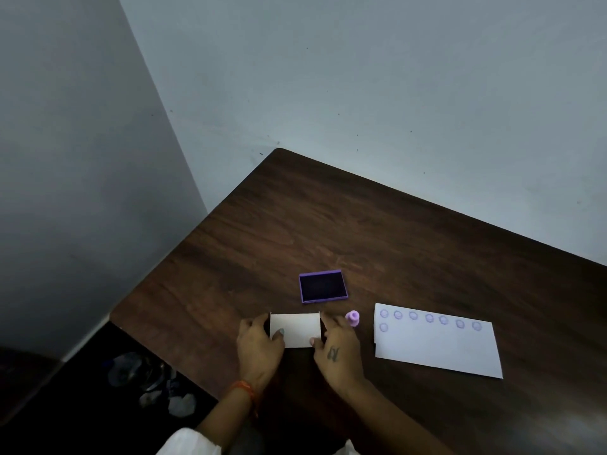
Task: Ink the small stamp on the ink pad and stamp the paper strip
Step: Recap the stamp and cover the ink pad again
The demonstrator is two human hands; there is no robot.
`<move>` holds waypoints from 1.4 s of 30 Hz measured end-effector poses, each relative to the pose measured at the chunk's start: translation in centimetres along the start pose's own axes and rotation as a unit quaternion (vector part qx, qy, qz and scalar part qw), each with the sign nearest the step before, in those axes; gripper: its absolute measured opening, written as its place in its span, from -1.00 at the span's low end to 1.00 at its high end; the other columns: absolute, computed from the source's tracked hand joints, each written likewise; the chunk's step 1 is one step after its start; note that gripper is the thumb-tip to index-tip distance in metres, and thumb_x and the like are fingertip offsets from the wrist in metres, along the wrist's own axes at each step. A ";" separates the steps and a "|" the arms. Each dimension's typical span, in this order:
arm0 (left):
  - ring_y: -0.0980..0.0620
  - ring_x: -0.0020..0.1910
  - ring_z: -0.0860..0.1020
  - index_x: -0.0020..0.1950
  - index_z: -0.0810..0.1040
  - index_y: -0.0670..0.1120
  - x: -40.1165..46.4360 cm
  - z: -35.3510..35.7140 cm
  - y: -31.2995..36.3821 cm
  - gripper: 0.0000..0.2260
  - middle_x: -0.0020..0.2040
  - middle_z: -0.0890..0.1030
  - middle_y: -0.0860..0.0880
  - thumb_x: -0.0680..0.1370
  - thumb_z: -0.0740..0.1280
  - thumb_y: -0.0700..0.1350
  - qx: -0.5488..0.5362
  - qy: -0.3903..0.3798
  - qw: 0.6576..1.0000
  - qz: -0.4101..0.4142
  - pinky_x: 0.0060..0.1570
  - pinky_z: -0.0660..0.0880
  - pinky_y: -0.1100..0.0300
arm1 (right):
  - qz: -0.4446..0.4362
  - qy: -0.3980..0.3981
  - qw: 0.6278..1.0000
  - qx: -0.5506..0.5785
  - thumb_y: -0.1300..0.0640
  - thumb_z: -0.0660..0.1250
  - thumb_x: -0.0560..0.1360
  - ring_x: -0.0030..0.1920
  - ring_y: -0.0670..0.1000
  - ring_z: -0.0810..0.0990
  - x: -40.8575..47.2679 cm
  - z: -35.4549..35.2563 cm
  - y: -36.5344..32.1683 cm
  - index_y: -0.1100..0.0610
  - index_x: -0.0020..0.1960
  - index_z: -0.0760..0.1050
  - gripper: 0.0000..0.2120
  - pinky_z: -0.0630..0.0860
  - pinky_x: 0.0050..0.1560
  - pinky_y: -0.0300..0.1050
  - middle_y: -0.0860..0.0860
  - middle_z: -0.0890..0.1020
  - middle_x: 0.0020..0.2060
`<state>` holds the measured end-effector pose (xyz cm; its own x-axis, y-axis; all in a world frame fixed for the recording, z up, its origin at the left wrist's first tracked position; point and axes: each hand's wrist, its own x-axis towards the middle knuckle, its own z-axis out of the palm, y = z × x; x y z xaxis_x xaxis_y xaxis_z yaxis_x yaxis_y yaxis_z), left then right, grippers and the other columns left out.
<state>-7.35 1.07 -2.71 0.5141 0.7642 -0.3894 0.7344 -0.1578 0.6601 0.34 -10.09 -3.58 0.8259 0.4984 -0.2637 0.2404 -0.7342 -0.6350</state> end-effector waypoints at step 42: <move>-0.10 0.25 0.47 0.31 0.43 -0.10 3.3 4.0 6.5 -0.63 0.32 0.42 -0.13 0.50 0.34 -0.21 -0.031 -0.017 0.999 0.002 0.29 0.42 0.01 | 0.133 0.084 0.986 0.050 0.20 0.37 0.46 0.18 0.11 0.56 7.7 -3.8 0.0 0.13 0.25 0.49 -0.65 0.52 0.14 -0.11 0.11 0.57 0.19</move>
<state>0.94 0.05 -2.31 0.5324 0.7424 -0.4066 0.7033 -0.1207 0.7006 8.65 -8.02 -2.80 0.9276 0.2047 -0.3127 -0.0410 -0.7759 -0.6296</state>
